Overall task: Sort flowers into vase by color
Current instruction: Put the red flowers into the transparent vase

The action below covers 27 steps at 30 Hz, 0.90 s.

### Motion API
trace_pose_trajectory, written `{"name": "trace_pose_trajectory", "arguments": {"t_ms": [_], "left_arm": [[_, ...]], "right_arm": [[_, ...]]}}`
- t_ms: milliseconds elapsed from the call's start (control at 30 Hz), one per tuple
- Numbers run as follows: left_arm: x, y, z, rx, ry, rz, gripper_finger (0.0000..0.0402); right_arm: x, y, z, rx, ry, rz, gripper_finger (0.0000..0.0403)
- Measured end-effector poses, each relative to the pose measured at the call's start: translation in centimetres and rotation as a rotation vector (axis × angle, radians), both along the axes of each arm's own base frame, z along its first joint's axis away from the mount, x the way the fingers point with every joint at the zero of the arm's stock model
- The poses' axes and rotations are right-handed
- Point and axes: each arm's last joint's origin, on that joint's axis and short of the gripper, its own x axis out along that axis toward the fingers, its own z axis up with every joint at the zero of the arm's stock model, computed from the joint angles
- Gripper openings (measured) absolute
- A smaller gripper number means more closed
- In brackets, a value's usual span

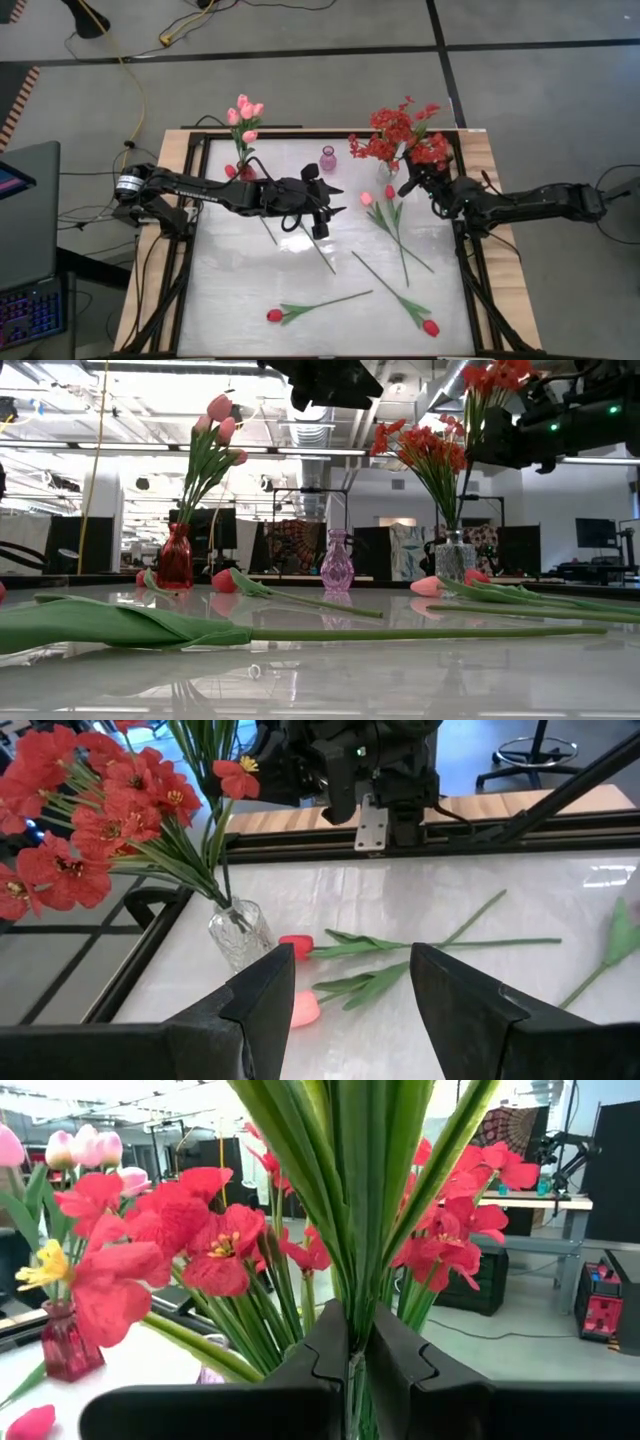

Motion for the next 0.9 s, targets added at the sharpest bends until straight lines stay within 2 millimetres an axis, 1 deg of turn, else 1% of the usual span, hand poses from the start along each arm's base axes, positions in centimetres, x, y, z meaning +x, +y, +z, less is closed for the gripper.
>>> {"name": "trace_pose_trajectory", "arguments": {"t_ms": [333,733,900], "left_arm": [[0.0,0.0,-0.1,-0.003,0.007,0.001,0.0189],[-0.1,0.0,-0.2,-0.016,0.021,0.005,0.0189],[-0.1,-0.3,-0.2,-0.02,0.022,-0.011,0.0189]], "right_arm": [[0.8,-0.5,-1.1,0.022,0.071,-0.025,0.0047],[2.0,-1.3,-3.4,0.133,0.105,-0.064,0.0047],[2.4,-1.4,-4.4,0.153,0.148,-0.068,0.0047]]}}
